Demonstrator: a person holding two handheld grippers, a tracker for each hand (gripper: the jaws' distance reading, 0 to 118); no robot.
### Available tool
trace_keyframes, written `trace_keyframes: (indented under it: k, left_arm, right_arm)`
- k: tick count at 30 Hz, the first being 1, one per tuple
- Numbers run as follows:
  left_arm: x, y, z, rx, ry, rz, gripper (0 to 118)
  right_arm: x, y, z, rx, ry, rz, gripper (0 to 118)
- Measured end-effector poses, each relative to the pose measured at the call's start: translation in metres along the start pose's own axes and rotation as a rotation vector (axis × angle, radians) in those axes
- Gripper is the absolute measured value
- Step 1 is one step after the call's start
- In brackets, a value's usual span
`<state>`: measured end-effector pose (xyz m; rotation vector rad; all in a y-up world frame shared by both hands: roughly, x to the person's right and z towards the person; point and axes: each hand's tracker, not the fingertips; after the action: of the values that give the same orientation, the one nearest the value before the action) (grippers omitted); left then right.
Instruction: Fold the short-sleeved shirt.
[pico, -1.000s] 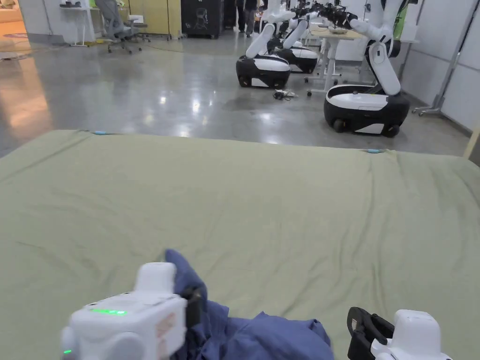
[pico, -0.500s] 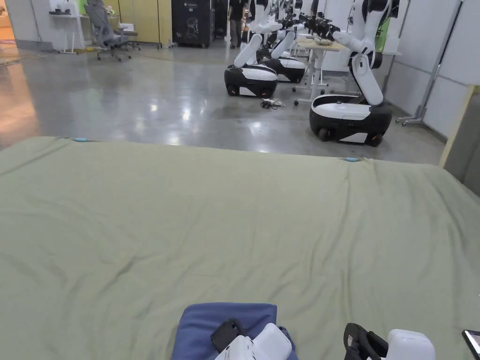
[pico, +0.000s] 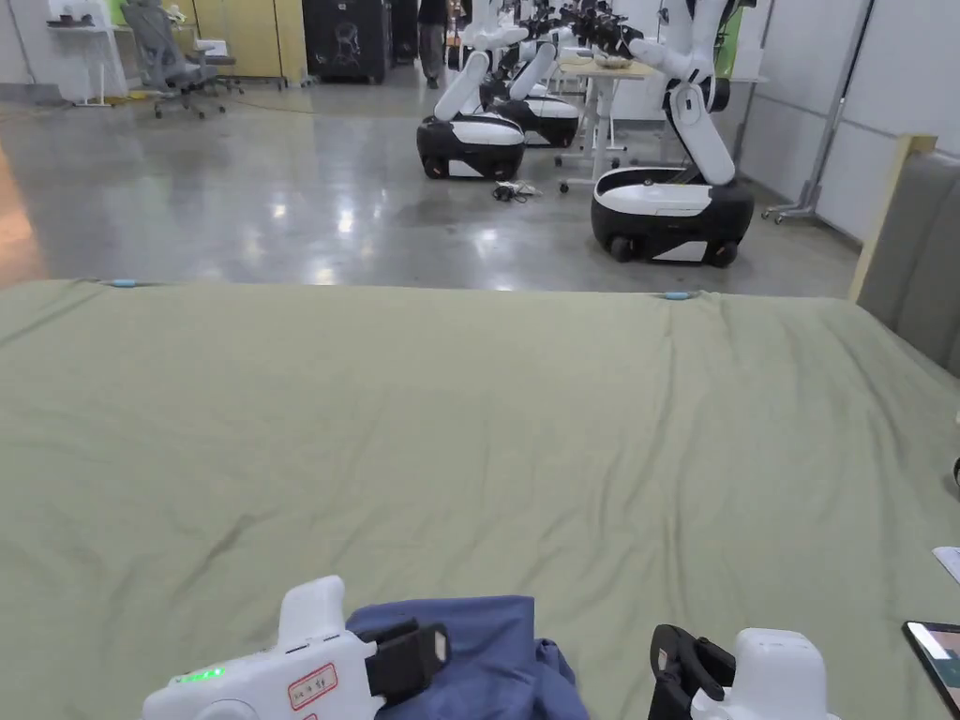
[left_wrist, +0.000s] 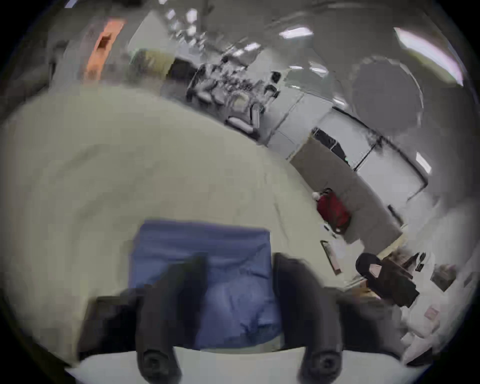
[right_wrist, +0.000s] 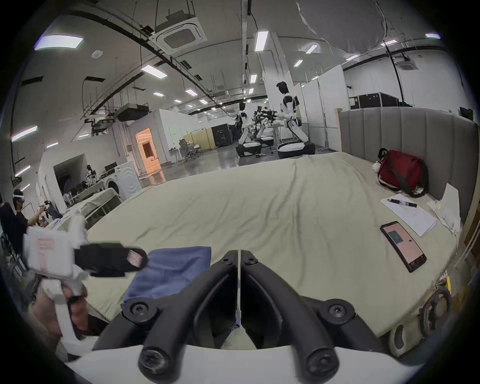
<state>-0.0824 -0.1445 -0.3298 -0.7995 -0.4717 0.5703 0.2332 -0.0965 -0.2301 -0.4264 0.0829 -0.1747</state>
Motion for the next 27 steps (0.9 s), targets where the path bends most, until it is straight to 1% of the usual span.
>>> trace_keyframes:
  k: [1, 2, 3, 4, 6, 7, 10, 11, 12, 14, 16, 17, 18, 19, 20, 21, 22, 23, 25, 26, 27]
  left_arm:
    - [0.002, -0.008, -0.013, -0.037, 0.014, -0.002, 21]
    - [0.001, -0.016, -0.024, -0.092, -0.042, -0.012, 21]
    - [0.002, -0.026, -0.036, -0.150, -0.129, 0.010, 21]
    - [0.006, -0.035, -0.045, -0.155, -0.136, 0.015, 21]
    - [0.023, -0.057, -0.065, -0.185, -0.124, -0.066, 21]
    - [0.024, -0.059, -0.070, -0.181, -0.098, -0.074, 21]
    - [0.020, -0.051, -0.059, -0.142, -0.143, 0.000, 21]
    - [0.019, -0.046, -0.052, -0.134, -0.141, -0.009, 21]
    - [0.019, -0.039, -0.034, -0.104, -0.137, -0.037, 21]
    - [0.014, -0.028, -0.009, -0.036, -0.124, -0.062, 21]
    - [-0.002, -0.017, 0.018, 0.027, -0.143, -0.026, 21]
    - [-0.013, -0.011, 0.032, 0.053, -0.137, -0.001, 24]
    - [-0.027, -0.006, 0.043, 0.073, -0.116, 0.018, 48]
    - [-0.038, -0.004, 0.051, 0.083, -0.088, 0.031, 79]
    - [-0.049, -0.002, 0.055, 0.085, -0.080, 0.042, 103]
    - [-0.065, -0.001, 0.059, 0.085, -0.084, 0.056, 114]
    - [-0.078, -0.001, 0.062, 0.092, -0.091, 0.092, 114]
    - [-0.090, -0.002, 0.060, 0.084, -0.112, 0.147, 114]
    - [-0.112, -0.006, 0.045, 0.009, -0.169, 0.259, 114]
    - [-0.118, -0.010, 0.036, -0.026, -0.190, 0.288, 114]
    - [-0.122, -0.015, 0.023, -0.053, -0.238, 0.315, 114]
  right_arm:
    - [0.000, 0.001, -0.001, -0.006, 0.005, 0.001, 6]
    - [-0.001, 0.001, -0.002, -0.009, 0.006, 0.002, 6]
    - [-0.002, 0.001, -0.003, -0.013, 0.006, 0.004, 6]
    - [-0.002, 0.002, -0.004, -0.018, 0.008, 0.004, 6]
    - [-0.003, 0.003, -0.006, -0.031, 0.015, 0.002, 6]
    - [-0.004, 0.004, -0.007, -0.037, 0.016, 0.003, 6]
    - [-0.009, 0.008, -0.015, -0.077, 0.051, 0.014, 6]
    - [-0.011, 0.009, -0.020, -0.099, 0.070, 0.017, 6]
    - [-0.015, 0.009, -0.032, -0.144, 0.112, 0.008, 6]
    - [-0.021, 0.005, -0.055, -0.224, 0.172, -0.032, 6]
    - [-0.026, -0.006, -0.082, -0.293, 0.258, -0.122, 6]
    - [-0.028, -0.015, -0.094, -0.312, 0.282, -0.147, 6]
    - [-0.031, -0.025, -0.104, -0.339, 0.295, -0.155, 6]
    - [-0.032, -0.032, -0.109, -0.356, 0.297, -0.156, 6]
    - [-0.032, -0.040, -0.114, -0.373, 0.296, -0.163, 6]
    - [-0.031, -0.047, -0.119, -0.410, 0.273, -0.175, 6]
    - [-0.029, -0.053, -0.121, -0.435, 0.223, -0.170, 6]
    - [-0.027, -0.058, -0.122, -0.448, 0.196, -0.172, 6]
    - [-0.020, -0.058, -0.121, -0.427, 0.201, -0.205, 6]
    - [-0.019, -0.055, -0.121, -0.427, 0.205, -0.218, 6]
    - [-0.020, -0.054, -0.121, -0.429, 0.201, -0.208, 6]
